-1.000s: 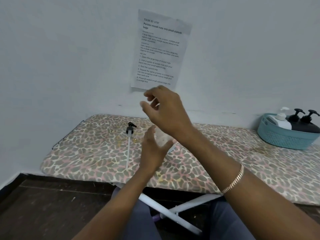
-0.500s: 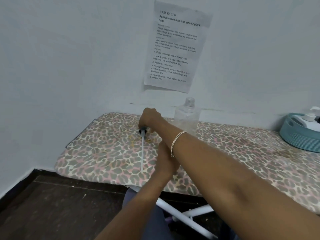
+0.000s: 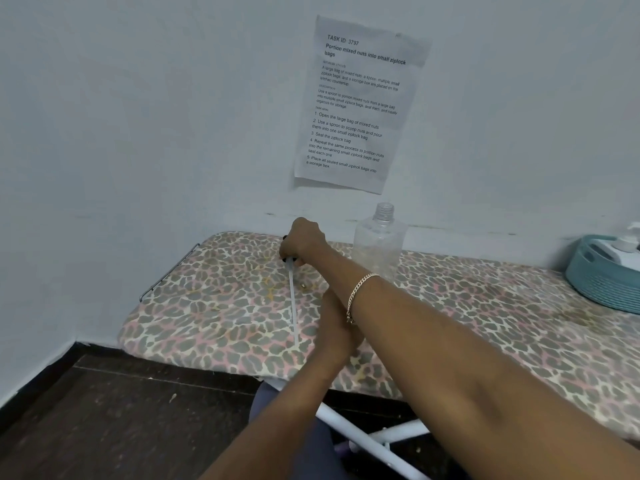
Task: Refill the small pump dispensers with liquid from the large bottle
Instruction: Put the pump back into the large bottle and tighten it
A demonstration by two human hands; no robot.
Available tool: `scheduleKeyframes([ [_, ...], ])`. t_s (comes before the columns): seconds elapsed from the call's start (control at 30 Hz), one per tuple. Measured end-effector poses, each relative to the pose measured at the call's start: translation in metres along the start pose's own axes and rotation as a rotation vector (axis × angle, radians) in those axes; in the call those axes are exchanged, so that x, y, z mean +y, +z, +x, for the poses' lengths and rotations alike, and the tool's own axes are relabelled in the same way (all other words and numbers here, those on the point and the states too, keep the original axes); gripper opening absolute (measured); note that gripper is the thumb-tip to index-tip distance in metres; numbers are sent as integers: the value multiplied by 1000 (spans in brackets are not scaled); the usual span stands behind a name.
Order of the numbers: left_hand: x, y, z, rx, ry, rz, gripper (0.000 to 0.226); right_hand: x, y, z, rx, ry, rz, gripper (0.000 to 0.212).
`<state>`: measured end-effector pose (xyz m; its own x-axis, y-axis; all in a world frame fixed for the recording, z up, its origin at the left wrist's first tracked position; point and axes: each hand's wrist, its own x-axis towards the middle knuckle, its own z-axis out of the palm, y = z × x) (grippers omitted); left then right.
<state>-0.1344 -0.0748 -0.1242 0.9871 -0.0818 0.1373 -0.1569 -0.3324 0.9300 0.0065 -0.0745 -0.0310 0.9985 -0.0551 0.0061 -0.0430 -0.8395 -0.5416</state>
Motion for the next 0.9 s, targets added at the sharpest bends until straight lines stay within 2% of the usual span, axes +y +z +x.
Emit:
scheduleKeyframes([
  [0.13, 10, -3, -2, 49, 71, 42, 29, -9, -17, -9, 108, -41, 118, 35],
  [0.23, 11, 0, 3, 86, 169, 55, 7, -15, -35, -16, 183, -80, 194, 43],
  [0.27, 13, 0, 2, 85, 160, 51, 16, -18, -42, -19, 203, -98, 218, 45],
  [0.33, 15, 0, 2, 70, 159, 33, 55, -23, -56, -24, 242, -129, 258, 42],
  [0.4, 16, 1, 2, 50, 158, 26, 68, -27, -72, -29, 263, -154, 299, 33],
  [0.5, 14, 3, 7, 52, 148, 53, 55, -31, -98, -39, 297, -200, 371, 37],
  [0.63, 7, 4, 9, 62, 162, 57, 61, -38, -138, -59, 374, -287, 441, 29],
  [0.9, 2, 5, 11, 72, 212, 48, 44, -41, -217, -96, 535, -395, 538, 27],
])
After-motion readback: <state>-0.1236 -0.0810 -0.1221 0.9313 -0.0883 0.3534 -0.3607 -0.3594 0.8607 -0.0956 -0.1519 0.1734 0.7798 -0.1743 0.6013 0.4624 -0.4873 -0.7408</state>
